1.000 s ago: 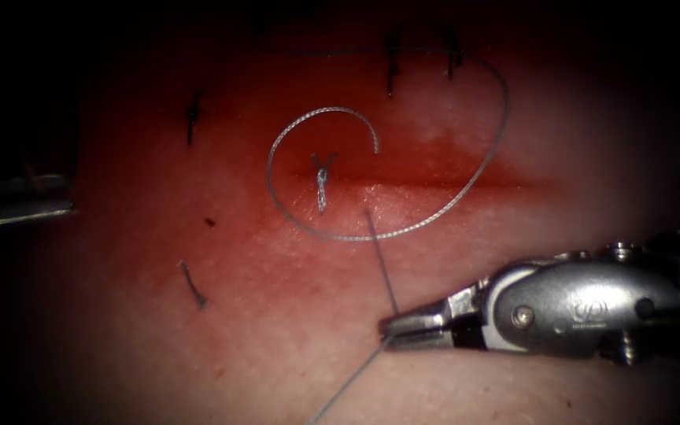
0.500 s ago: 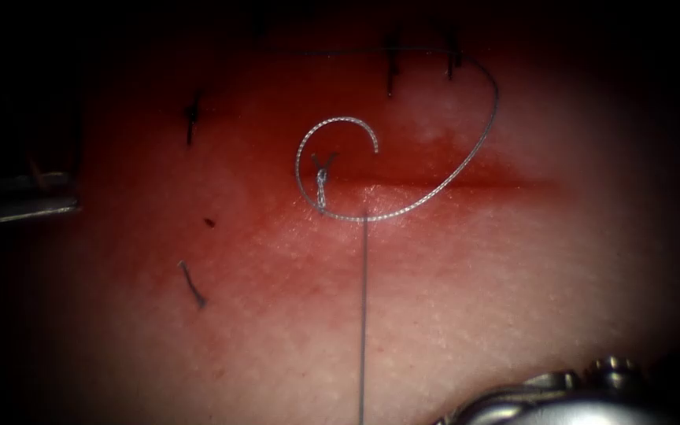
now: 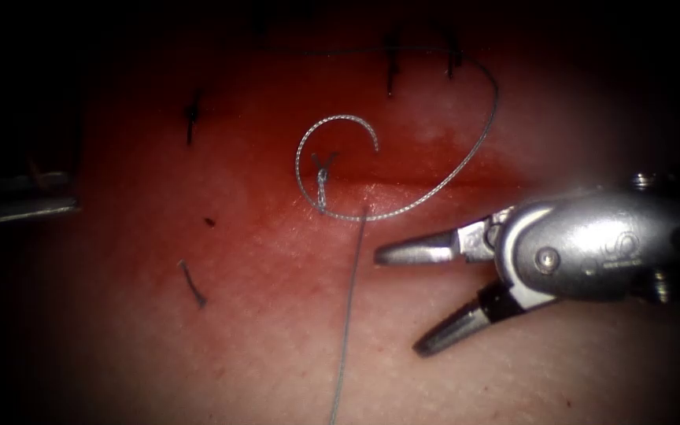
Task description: Wound Closure
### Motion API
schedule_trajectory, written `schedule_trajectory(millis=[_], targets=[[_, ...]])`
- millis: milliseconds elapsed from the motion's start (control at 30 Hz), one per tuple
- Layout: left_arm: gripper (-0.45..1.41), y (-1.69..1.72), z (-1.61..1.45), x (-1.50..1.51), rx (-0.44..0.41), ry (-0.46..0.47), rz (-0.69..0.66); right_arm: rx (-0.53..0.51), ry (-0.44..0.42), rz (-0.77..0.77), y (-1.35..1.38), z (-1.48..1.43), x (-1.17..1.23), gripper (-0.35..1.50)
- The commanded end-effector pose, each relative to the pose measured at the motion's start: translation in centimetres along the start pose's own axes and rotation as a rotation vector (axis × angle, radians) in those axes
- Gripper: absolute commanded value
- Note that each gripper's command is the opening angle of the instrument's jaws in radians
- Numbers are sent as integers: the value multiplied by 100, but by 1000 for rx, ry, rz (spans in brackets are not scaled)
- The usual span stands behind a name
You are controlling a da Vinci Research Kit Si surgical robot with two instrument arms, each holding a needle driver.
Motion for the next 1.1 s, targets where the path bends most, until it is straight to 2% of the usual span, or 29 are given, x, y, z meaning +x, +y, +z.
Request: schedule_trajectory(millis=[33, 67, 100, 267, 467, 533, 567, 600, 633, 667, 833, 1067, 1100], targets=[[-45, -3, 8, 1, 1, 2, 1, -6, -8, -6, 9, 15, -15, 133], [-45, -3, 8, 1, 1, 2, 1, -6, -8, -6, 9, 15, -15, 133], [-45, -3, 9, 1, 1, 2, 1, -9, -27, -14, 10, 25, -31, 133], [-45, -4, 10, 0, 1, 2, 1, -11, -66, -39, 16, 50, -64, 133], [-45, -4, 10, -1, 1, 2, 2, -14, -92, -31, 23, 67, -85, 128], [-45, -4, 10, -1, 2, 2, 2, -13, -103, -17, 25, 71, -93, 113], [-45, -4, 10, -1, -1, 4, 2, -11, -102, 0, 25, 71, -95, 95], [-45, -4, 10, -1, -1, 3, 2, -1, -113, 72, 22, 65, -99, -1], [-45, -4, 10, -1, -1, 3, 2, -1, -113, 72, 22, 65, -99, -1], [-45, -4, 10, -1, 0, 3, 2, 27, -152, 99, 19, 59, -99, -35], [-45, -4, 11, -1, 0, 3, 1, 38, -149, 102, 4, 50, -85, -35], [-45, -3, 11, -1, 2, 3, 1, 76, -123, 86, -37, 48, -34, -35], [-45, -3, 11, -1, 2, 3, 1, 76, -123, 86, -37, 48, -34, -35]])
